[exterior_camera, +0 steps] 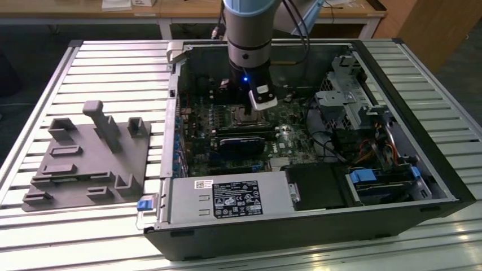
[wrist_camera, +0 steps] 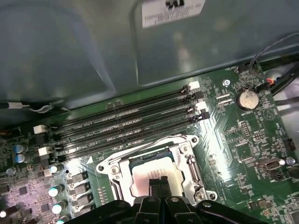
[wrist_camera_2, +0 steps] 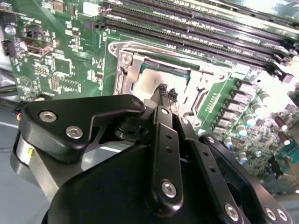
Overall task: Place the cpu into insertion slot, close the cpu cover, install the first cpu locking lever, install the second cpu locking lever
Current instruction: 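Install the second cpu locking lever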
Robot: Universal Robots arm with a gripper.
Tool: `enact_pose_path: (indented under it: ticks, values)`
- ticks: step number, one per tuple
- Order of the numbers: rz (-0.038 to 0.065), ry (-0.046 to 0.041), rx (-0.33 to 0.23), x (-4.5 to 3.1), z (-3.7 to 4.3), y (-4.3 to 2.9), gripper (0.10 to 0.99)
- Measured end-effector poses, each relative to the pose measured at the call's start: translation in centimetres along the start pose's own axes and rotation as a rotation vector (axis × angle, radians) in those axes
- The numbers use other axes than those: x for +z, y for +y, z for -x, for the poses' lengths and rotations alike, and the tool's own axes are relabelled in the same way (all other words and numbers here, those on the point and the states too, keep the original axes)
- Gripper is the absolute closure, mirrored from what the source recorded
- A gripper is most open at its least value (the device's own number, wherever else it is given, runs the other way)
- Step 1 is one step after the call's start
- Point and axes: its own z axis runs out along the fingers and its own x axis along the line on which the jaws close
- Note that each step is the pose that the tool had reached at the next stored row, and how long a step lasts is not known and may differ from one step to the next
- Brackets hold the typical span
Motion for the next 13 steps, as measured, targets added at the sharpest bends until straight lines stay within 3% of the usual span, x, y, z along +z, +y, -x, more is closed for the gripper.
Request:
enact_pose_path:
  ticks: [5, 13]
  values:
    - [-0.001, -0.0004, 0.000, -1.00, 0.02, 0.22, 0.980]
    - [-0.007, -0.0023, -0.001, -1.07, 0.01, 0.26, 0.980]
